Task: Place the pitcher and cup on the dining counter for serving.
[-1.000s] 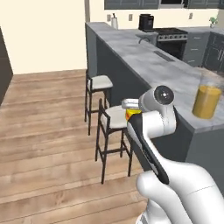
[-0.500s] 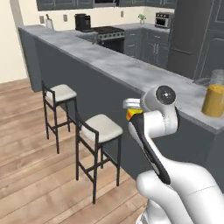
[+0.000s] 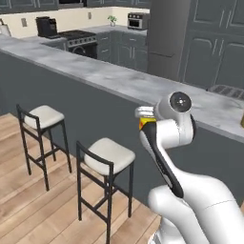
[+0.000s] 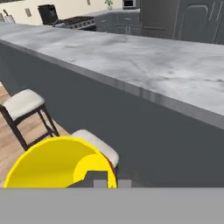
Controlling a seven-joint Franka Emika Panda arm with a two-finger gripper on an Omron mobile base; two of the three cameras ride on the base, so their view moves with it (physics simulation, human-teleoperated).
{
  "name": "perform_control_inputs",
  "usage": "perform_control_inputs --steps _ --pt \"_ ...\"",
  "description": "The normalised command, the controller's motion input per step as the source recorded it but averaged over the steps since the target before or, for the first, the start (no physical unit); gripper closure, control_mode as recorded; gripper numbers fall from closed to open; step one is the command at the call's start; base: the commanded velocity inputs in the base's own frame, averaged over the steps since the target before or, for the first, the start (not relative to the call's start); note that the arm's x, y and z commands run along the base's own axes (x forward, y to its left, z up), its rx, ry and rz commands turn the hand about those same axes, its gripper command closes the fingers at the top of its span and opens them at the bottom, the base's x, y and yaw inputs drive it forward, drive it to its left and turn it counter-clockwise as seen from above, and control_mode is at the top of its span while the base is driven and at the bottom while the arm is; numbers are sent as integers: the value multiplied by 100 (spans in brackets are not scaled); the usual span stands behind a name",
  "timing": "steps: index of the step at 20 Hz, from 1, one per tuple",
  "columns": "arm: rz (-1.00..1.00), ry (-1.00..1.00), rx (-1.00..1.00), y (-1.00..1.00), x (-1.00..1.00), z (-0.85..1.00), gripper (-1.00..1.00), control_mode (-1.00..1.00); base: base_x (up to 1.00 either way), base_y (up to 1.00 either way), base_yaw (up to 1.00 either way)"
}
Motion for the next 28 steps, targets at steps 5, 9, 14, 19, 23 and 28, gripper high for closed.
perform_control_inputs --steps 5,9,14,19,23,28 --pt "0 0 0 0 0 0 100 100 0 0 -41" --pt "0 0 0 0 0 0 100 100 7 9 -23" --pt "0 0 0 0 0 0 100 100 9 20 -2" --pt "0 0 0 0 0 0 100 100 29 41 -19" --pt "0 0 0 0 0 0 100 100 24 94 -36" --pt "0 0 0 0 0 0 100 100 59 23 -35"
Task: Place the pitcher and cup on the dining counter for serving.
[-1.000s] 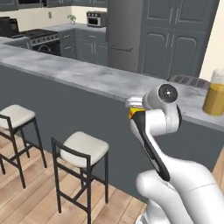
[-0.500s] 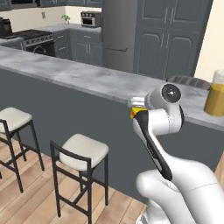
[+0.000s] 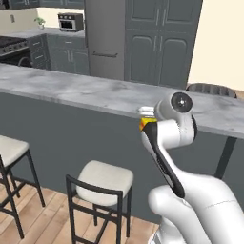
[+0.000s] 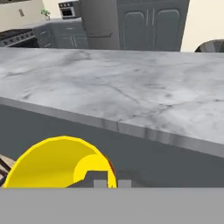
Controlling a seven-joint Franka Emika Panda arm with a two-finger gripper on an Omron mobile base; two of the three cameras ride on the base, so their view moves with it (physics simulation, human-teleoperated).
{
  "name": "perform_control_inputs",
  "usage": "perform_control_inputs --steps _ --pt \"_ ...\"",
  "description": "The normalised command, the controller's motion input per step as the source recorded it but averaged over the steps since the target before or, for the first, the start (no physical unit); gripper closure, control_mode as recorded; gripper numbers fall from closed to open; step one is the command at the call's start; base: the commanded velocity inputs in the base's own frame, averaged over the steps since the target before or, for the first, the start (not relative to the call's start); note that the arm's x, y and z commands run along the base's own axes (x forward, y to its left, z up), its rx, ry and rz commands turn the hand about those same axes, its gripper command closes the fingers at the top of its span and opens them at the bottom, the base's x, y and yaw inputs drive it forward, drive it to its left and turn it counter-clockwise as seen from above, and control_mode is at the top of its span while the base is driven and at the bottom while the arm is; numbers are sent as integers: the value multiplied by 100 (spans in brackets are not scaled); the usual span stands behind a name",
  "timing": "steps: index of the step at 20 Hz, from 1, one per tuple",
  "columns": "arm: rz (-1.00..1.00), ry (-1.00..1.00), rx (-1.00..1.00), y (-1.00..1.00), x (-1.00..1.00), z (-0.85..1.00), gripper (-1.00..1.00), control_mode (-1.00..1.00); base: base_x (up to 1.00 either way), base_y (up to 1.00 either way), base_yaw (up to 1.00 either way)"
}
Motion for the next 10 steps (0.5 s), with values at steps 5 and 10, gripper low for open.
perform_control_inputs --steps 5,10 --pt "-13 0 2 7 0 37 100 -100 20 3 -18" --pt "-34 5 11 2 17 96 100 -100 0 0 0"
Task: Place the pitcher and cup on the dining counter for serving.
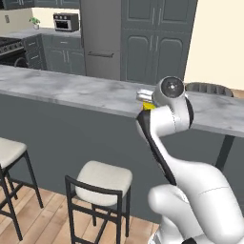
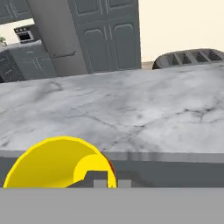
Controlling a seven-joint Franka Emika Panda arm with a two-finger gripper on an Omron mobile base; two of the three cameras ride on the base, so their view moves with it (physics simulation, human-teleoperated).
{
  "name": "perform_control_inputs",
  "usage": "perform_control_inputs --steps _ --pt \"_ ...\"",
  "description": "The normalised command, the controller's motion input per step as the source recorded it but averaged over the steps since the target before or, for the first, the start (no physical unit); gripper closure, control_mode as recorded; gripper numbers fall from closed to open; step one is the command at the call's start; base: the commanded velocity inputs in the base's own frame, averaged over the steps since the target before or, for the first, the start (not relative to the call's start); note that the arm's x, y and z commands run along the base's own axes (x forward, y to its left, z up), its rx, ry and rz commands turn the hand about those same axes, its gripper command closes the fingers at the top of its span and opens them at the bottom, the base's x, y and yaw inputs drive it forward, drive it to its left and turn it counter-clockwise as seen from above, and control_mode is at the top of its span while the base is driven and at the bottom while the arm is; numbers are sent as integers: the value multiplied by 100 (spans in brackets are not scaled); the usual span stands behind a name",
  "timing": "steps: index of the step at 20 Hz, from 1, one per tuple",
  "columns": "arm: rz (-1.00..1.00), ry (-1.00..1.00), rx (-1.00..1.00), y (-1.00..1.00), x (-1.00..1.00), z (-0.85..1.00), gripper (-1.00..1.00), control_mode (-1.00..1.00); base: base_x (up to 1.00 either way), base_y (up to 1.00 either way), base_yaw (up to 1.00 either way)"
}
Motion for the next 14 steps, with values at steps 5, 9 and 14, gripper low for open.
perform_control_inputs --steps 5,9,14 --pt "-31 25 18 -53 57 49 100 -100 0 0 0" --pt "-16 24 18 -97 34 4 100 -100 0 0 0" --pt "-6 5 4 -100 1 0 100 -100 0 0 0"
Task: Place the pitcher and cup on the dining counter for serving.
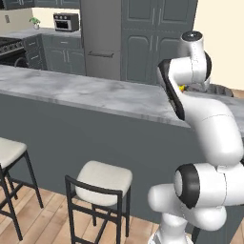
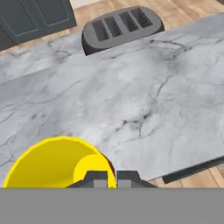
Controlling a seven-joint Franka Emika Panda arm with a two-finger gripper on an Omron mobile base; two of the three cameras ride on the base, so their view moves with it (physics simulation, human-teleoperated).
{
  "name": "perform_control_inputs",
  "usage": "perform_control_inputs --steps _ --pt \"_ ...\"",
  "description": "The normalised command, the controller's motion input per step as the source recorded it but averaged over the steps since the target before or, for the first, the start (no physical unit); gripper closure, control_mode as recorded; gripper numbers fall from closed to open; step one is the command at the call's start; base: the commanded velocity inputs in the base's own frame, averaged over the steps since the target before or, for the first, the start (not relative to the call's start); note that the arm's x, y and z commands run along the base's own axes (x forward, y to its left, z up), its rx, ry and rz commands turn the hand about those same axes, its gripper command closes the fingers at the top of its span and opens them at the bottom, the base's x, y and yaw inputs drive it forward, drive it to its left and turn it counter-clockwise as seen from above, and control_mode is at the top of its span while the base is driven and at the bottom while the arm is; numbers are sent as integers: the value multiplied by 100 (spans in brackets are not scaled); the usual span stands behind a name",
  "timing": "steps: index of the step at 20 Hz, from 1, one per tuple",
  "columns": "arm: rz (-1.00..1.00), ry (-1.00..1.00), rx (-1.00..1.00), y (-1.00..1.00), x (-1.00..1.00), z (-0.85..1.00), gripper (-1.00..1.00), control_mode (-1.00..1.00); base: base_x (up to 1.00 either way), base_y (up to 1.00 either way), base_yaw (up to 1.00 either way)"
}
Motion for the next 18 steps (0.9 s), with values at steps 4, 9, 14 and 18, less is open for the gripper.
perform_control_inputs --steps 4,9,14,18 --pt "1 0 1 -88 -3 0 100 -100 0 0 0" --pt "1 0 13 -47 2 -27 100 -100 0 0 0" --pt "0 0 18 -33 18 -30 100 -100 0 0 0" --pt "0 0 4 -17 6 -37 100 -100 0 0 0"
